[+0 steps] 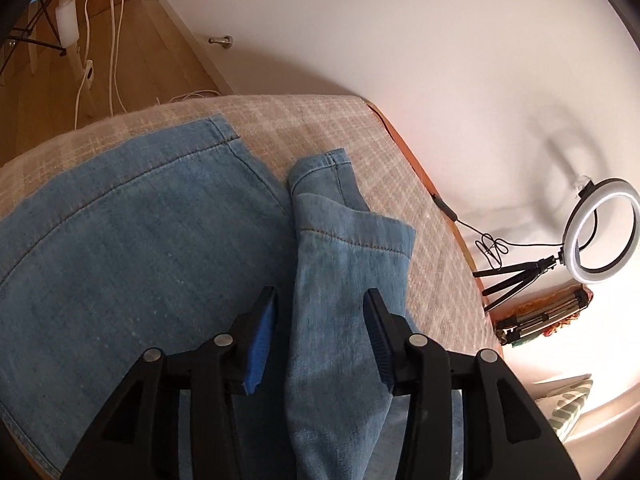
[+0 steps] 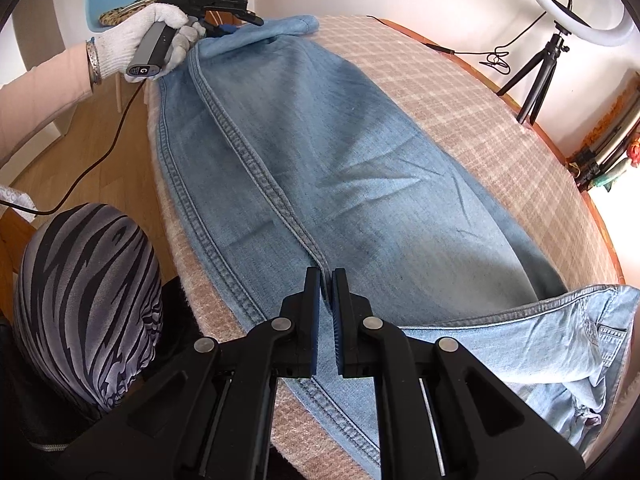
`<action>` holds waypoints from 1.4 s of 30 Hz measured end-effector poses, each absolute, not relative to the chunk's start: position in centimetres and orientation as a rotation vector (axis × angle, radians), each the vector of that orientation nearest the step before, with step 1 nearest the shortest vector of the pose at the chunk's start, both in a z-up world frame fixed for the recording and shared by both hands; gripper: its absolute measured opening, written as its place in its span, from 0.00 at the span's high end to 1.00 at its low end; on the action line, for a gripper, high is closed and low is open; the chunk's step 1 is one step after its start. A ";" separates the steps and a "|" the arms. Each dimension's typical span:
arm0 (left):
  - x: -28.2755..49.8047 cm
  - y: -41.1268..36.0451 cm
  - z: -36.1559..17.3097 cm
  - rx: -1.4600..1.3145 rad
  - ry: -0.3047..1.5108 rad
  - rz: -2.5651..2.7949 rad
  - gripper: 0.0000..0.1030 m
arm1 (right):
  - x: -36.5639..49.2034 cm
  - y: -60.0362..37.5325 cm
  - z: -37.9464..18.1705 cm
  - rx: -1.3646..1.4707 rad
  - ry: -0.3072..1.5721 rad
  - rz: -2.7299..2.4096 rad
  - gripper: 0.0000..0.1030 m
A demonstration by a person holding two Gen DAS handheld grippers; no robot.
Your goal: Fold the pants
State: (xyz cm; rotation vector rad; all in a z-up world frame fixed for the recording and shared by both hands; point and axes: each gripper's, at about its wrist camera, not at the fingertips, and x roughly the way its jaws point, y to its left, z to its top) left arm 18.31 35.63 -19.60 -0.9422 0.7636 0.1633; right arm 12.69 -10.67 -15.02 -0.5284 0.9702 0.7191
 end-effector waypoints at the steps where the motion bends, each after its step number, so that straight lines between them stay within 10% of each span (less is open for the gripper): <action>1: 18.5 35.6 -19.5 -0.938 0.764 0.158 0.79 | 12.8 -10.7 -15.1 -0.525 0.972 0.716 0.93; 7: 18.0 35.7 -18.0 -0.893 0.723 0.174 1.00 | 13.2 -10.8 -15.1 -0.514 0.966 0.694 0.93; 42: 2.4 38.6 -19.1 -0.673 0.705 0.472 1.00 | 10.7 -11.1 -15.6 -0.440 0.975 0.680 0.94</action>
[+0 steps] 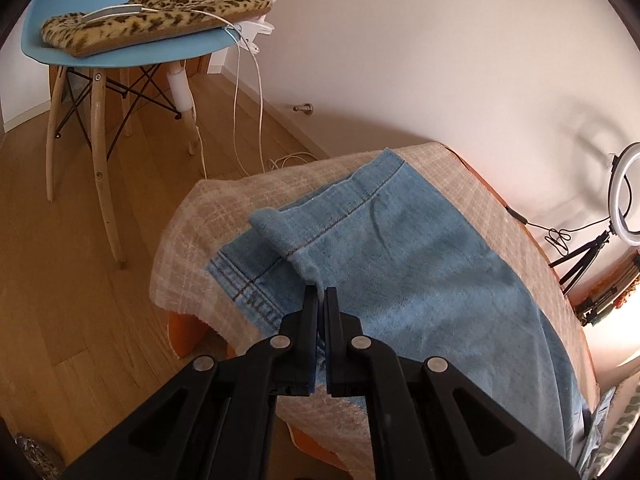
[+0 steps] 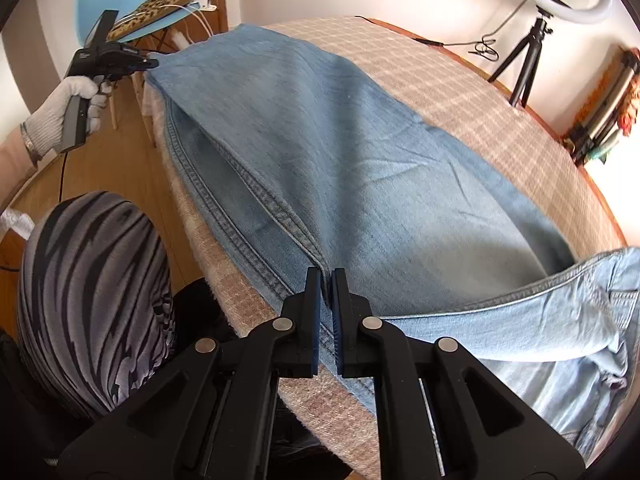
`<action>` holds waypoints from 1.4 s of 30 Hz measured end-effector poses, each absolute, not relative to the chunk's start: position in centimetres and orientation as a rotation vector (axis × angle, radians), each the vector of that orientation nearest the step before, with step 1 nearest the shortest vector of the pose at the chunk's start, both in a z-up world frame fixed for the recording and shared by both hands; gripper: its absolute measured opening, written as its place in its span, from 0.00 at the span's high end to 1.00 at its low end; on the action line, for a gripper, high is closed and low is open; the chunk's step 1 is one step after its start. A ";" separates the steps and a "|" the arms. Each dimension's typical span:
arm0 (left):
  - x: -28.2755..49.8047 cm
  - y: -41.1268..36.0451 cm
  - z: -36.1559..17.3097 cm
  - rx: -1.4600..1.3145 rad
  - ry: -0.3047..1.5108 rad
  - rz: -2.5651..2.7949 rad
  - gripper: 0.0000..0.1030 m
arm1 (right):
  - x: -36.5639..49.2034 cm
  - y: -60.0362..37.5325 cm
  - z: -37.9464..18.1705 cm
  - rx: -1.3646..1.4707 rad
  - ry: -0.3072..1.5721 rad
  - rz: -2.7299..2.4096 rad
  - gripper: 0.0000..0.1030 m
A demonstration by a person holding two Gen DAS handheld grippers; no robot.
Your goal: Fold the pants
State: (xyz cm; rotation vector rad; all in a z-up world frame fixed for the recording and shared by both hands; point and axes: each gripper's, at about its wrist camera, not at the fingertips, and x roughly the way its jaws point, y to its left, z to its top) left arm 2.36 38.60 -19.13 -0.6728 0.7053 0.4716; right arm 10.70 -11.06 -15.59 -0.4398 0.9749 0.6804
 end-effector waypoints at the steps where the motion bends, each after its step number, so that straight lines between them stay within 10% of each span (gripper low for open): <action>1: 2.3 38.7 -19.1 -0.672 0.711 0.458 1.00 | 10.8 -11.2 -15.8 -0.416 0.983 0.675 0.94; 8: 2.2 38.7 -17.8 -0.604 0.769 0.441 0.97 | 11.3 -13.8 -14.3 -0.222 0.962 0.571 0.78; 13: 1.0 39.4 -16.8 -0.548 0.793 0.501 0.97 | 11.8 -17.0 -12.3 -0.113 0.926 0.429 0.39; 19: 1.6 38.5 -14.7 -0.514 0.791 0.420 0.97 | 12.3 -20.5 -10.9 -0.065 0.889 0.252 0.22; 42: 19.2 8.4 -8.4 -0.301 0.953 -0.483 0.97 | 10.1 -34.8 -6.1 0.124 0.800 -0.044 0.17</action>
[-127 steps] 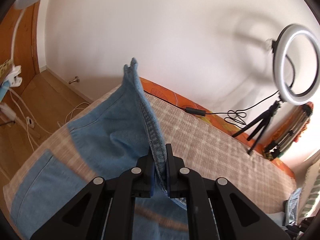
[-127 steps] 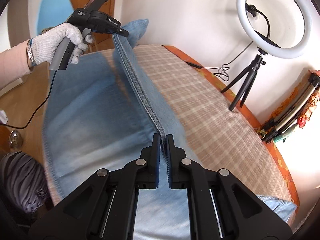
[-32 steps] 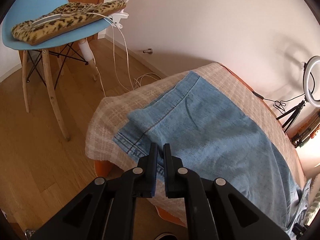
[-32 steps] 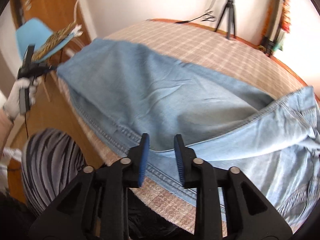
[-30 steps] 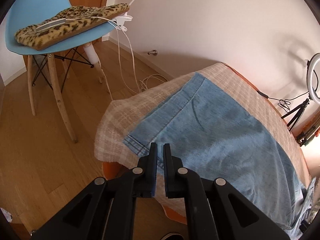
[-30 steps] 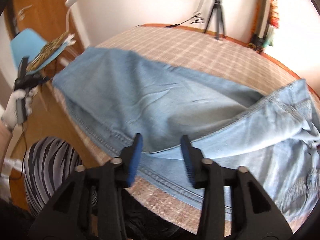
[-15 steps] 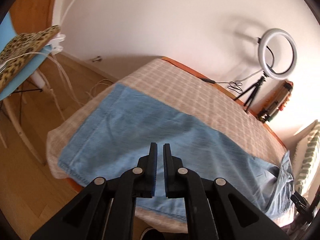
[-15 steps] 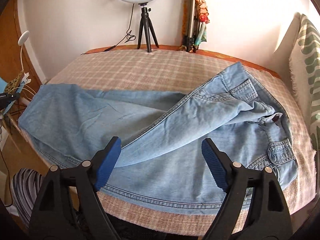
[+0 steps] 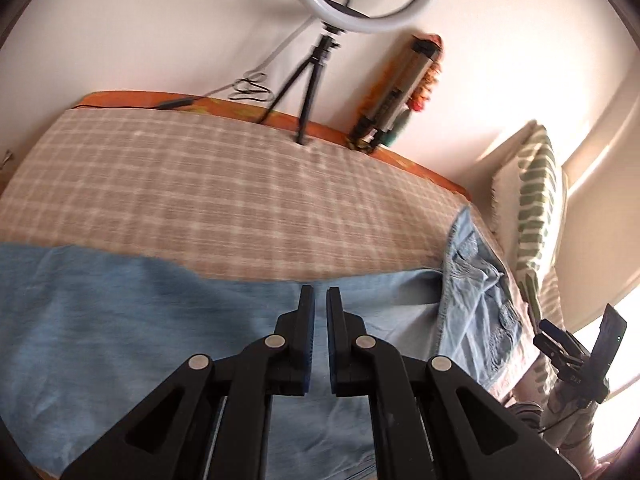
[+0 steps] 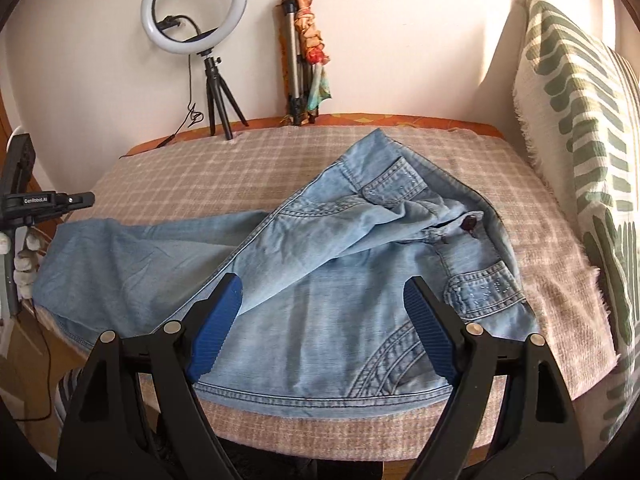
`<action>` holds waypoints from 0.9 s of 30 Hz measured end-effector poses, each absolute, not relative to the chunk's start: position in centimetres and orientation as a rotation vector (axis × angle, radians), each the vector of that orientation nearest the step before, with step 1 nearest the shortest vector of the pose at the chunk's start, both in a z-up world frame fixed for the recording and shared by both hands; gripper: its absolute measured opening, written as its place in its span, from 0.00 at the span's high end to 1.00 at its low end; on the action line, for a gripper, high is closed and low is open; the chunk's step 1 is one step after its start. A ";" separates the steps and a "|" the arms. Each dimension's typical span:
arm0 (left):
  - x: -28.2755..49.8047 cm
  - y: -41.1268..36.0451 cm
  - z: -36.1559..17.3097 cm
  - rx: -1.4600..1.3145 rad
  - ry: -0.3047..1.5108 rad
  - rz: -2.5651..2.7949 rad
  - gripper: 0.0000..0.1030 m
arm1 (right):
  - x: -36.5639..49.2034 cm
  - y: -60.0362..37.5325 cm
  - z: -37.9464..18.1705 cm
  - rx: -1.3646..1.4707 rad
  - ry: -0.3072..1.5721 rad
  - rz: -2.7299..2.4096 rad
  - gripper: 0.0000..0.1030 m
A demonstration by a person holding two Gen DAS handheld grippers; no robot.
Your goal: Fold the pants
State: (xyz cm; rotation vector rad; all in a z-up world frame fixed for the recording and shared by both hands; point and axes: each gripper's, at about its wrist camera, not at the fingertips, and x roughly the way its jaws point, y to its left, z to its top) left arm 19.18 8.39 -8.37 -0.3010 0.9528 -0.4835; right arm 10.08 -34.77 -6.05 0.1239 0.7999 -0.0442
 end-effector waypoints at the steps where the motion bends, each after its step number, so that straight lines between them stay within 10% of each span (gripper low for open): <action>1: 19.8 6.4 -8.4 -0.289 0.969 -0.527 0.97 | 9.9 -35.5 -5.8 0.135 0.796 -0.054 0.17; 16: 24.9 -15.6 -12.8 -0.159 1.228 -0.841 0.97 | 9.7 -44.8 -4.3 0.274 0.777 -0.151 0.17; 27: 27.4 -18.0 -16.4 -0.161 1.341 -0.768 0.97 | 15.0 -46.3 -5.2 0.302 0.839 -0.076 0.17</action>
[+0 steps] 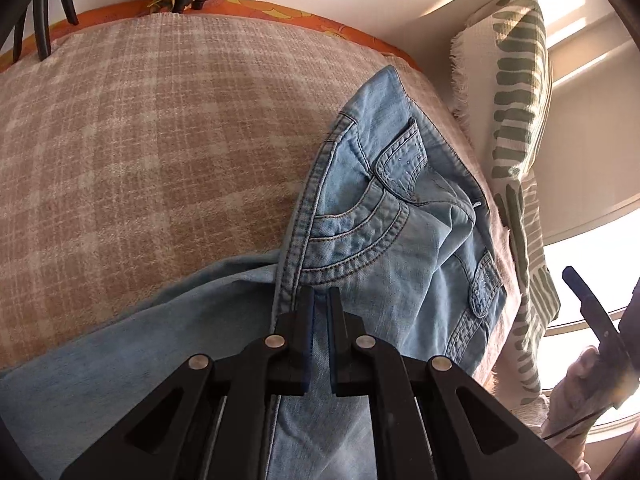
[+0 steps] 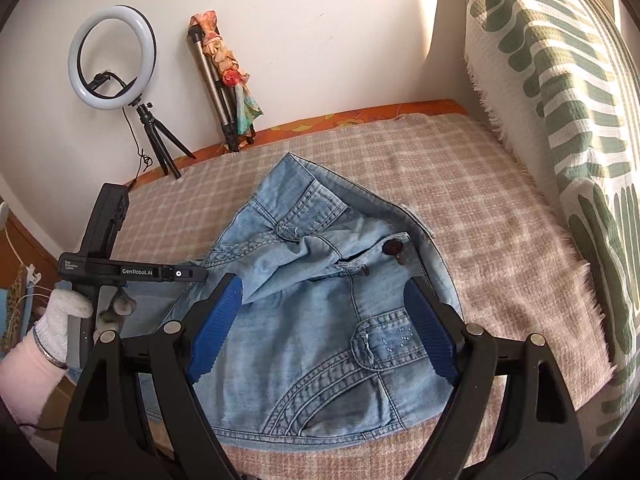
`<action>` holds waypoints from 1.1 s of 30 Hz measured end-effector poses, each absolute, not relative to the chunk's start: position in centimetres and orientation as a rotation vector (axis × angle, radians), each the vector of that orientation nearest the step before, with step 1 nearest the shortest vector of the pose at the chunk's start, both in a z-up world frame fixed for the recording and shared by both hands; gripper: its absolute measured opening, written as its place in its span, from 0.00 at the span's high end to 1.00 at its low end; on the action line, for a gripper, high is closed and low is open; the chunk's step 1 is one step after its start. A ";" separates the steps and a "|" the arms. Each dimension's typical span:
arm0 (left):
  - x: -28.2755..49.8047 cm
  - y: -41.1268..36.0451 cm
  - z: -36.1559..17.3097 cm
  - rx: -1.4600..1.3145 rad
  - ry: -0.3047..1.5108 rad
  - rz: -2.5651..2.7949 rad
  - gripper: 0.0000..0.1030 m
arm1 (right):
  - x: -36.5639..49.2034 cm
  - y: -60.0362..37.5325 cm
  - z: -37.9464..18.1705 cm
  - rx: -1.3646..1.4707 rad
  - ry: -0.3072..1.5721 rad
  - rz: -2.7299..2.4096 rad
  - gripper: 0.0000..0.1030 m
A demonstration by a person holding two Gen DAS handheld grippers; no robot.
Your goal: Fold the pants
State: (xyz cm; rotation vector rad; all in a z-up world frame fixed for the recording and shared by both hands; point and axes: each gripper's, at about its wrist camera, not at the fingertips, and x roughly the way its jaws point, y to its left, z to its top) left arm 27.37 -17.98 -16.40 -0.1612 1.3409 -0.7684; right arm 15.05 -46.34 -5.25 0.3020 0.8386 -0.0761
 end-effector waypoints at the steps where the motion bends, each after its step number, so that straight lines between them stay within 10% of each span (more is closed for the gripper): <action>1: 27.5 -17.9 -16.4 -0.168 1.342 -0.767 0.97 | 15.7 -46.3 -5.3 0.313 0.842 -0.067 0.17; 30: 25.6 -15.1 -17.5 -0.123 1.306 -0.804 0.97 | 37.0 -39.0 -17.4 0.233 1.248 -0.172 0.17; 32: 25.6 -15.0 -17.5 -0.151 1.316 -0.821 0.97 | 37.2 -39.0 -18.1 0.225 1.256 -0.175 0.33; 33: 25.5 -15.0 -17.4 -0.162 1.315 -0.838 0.97 | 37.2 -38.9 -18.5 0.241 1.264 -0.153 0.59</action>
